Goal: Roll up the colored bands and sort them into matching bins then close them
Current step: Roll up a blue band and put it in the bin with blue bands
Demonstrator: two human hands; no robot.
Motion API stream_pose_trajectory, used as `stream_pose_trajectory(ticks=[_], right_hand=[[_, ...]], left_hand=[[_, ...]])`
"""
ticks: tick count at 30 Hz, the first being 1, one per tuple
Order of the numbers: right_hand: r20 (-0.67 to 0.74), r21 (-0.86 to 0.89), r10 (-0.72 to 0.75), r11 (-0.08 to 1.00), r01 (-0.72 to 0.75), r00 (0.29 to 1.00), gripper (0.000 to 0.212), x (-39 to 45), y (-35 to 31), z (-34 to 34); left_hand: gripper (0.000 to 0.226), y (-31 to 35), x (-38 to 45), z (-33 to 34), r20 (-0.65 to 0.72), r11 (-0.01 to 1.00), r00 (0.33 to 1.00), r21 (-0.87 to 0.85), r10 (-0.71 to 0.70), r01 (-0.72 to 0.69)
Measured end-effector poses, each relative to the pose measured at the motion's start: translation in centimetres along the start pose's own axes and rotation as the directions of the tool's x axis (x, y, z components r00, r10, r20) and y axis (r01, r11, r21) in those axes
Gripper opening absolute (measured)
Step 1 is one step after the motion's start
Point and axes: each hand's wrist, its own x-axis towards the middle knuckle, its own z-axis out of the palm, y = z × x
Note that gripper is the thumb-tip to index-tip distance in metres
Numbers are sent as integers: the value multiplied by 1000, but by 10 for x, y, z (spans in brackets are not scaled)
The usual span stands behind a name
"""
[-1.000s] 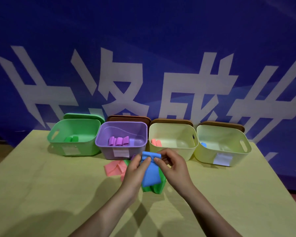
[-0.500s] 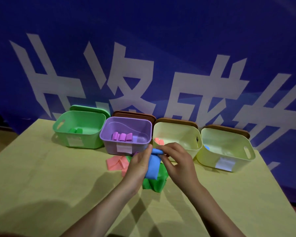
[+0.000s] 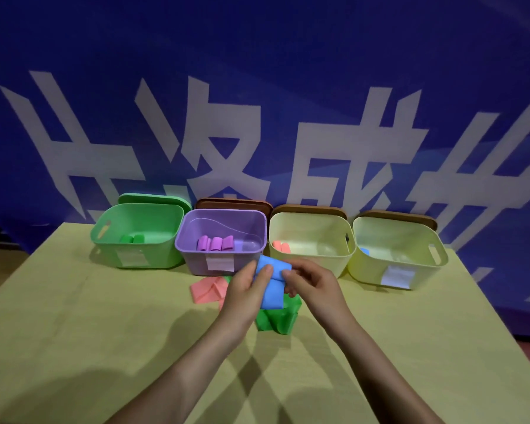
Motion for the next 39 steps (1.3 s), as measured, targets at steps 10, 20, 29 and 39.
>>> stream_pose_trajectory(ticks=[10,20,29,39], right_hand=[[-106,-191,-91,979,69,990,9,-14,20,2],[-59,-438,-423,825,358,904,8,-9,17,2],[108,-572,-453,700,428,885,23,22,16,-4],[148,-524,-425,732,435,893,33,26,19,-18]], left_hand=[[21,-11,-2,-3,10,980,983,-72,-183,183],[20,-2,9,-8,151,927,949,-219,-276,305],[14,15,28,-21,240,794,889,-401,-389,456],[12,8,42,-14,170,840,916,-364,-365,402]])
